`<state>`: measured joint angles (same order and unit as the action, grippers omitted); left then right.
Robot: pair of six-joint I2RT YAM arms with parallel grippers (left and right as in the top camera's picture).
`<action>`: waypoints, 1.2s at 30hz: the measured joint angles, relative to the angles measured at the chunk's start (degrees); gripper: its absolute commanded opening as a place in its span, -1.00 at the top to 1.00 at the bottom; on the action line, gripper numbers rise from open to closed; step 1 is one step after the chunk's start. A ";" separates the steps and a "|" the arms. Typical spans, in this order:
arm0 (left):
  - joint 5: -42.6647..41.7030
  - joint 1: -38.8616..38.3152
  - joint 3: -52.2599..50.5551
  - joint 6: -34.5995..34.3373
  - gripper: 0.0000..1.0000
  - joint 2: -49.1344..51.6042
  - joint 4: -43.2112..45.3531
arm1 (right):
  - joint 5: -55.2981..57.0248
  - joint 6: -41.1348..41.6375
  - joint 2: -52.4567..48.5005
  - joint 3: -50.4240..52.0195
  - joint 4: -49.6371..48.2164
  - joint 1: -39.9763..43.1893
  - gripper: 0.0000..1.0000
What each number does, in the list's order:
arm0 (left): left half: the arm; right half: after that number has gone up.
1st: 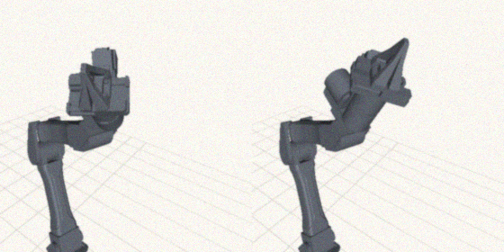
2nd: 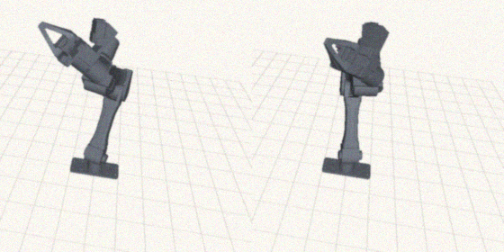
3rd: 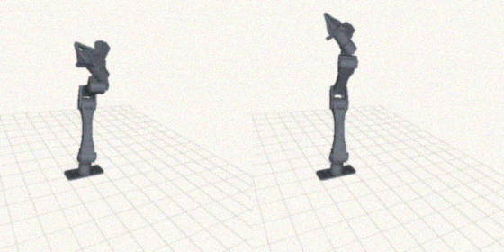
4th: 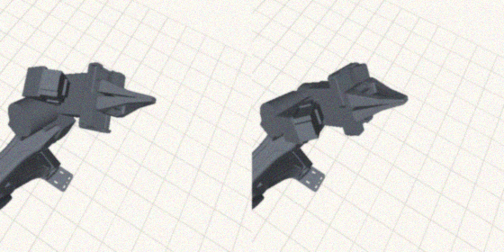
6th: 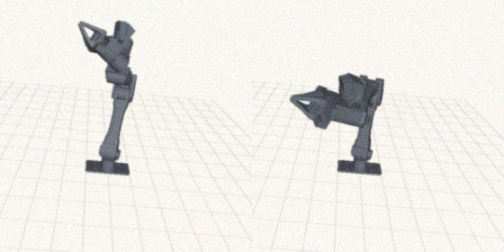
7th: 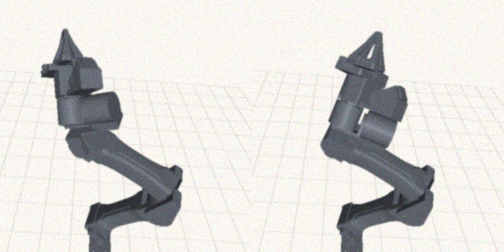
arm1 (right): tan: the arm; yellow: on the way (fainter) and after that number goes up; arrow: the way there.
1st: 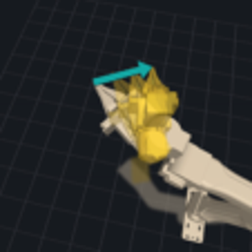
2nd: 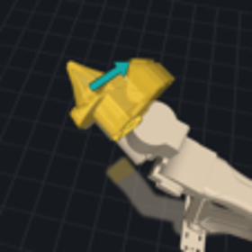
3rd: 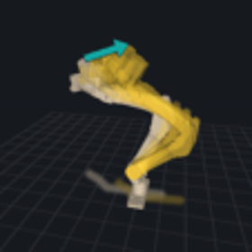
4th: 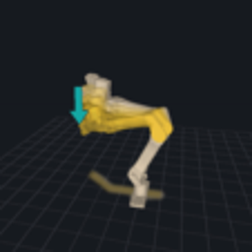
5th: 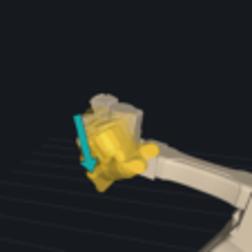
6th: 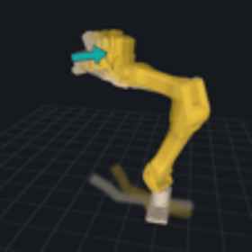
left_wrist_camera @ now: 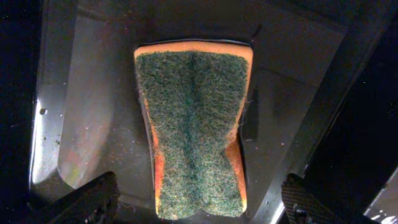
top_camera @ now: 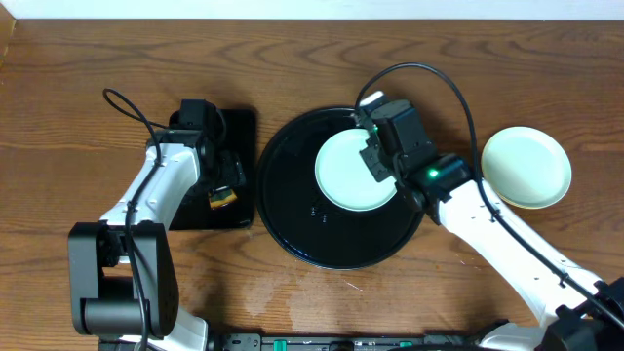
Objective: Clean dirty plates on tray and stack at the side
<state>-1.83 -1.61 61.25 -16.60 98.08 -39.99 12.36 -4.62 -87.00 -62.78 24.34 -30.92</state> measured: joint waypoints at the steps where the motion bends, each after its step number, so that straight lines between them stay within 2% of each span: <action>1: 0.00 0.00 0.00 0.00 -0.70 0.00 0.02 | -0.52 0.31 -0.55 0.00 0.00 1.16 -0.14; 7: 0.00 0.00 0.00 0.00 -0.70 0.00 0.02 | -12.39 2.10 -7.54 0.00 -0.24 11.89 -0.02; 11: -0.02 0.00 0.00 0.00 -0.71 0.00 0.00 | -25.44 2.54 -14.67 0.00 -0.66 19.04 0.03; 14: 0.00 0.00 0.00 0.00 -0.70 0.00 0.02 | -31.43 2.67 -17.90 0.00 -1.18 20.09 0.13; 19: 0.00 0.00 0.00 0.00 -0.70 0.00 0.00 | -36.74 3.32 -23.15 0.00 -2.86 18.71 0.90; 20: 0.00 0.00 0.00 0.00 -0.70 0.00 0.02 | -37.44 3.65 -23.69 -0.07 -3.39 18.56 0.97; 31: 0.00 0.00 0.00 0.00 -0.70 0.00 0.02 | -38.64 5.66 -24.35 -0.26 -5.05 18.08 0.97; 36: 0.00 0.00 0.00 0.00 -0.70 0.00 0.02 | -36.35 5.51 -19.34 0.13 -4.02 17.86 0.98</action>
<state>-1.83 -1.61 61.25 -16.60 98.08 -39.97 -23.99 0.89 -106.34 -62.65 20.32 -13.06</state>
